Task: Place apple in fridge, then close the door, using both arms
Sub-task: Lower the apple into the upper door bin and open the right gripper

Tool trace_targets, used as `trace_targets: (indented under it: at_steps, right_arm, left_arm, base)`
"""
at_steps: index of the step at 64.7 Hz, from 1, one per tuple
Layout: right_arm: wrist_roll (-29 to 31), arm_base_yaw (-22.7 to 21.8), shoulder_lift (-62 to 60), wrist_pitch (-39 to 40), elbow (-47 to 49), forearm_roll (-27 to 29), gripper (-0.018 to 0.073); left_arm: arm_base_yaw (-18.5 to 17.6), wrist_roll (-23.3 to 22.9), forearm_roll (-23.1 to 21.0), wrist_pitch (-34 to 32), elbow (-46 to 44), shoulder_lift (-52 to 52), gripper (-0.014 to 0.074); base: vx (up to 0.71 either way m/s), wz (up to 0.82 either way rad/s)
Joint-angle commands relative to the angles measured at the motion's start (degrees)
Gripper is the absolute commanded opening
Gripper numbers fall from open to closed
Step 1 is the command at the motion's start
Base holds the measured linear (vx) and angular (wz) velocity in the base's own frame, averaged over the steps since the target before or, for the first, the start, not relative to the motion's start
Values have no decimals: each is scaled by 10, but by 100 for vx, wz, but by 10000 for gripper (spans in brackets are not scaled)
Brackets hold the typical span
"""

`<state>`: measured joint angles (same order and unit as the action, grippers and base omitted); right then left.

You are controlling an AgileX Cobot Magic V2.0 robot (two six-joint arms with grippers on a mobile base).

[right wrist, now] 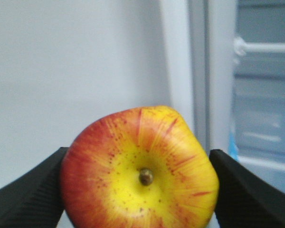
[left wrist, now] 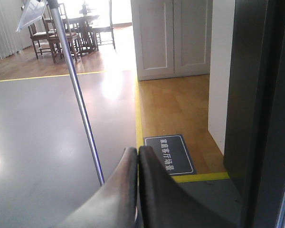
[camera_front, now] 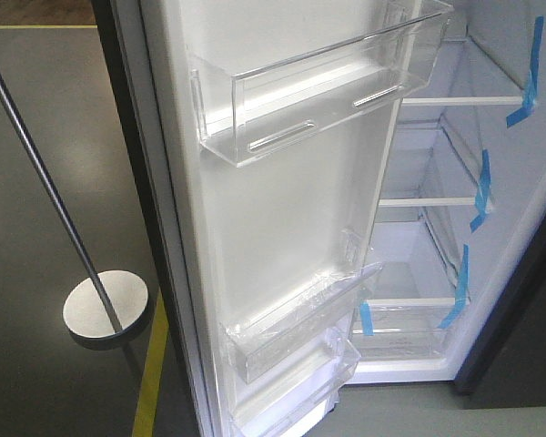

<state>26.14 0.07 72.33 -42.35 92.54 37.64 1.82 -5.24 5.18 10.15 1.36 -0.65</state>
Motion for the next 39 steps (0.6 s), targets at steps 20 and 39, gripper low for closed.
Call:
trace_targets:
  at_steps: [20, 39]
  right_arm:
    - [364, 0, 105, 12, 43, 428, 185]
    - [392, 0, 191, -10, 60, 438, 191]
  left_arm:
    - [-2, -6, 0, -43, -10, -9, -6]
    - [-2, -6, 0, -43, -10, -9, -6]
  base:
    - [0, 0]
    - [0, 0]
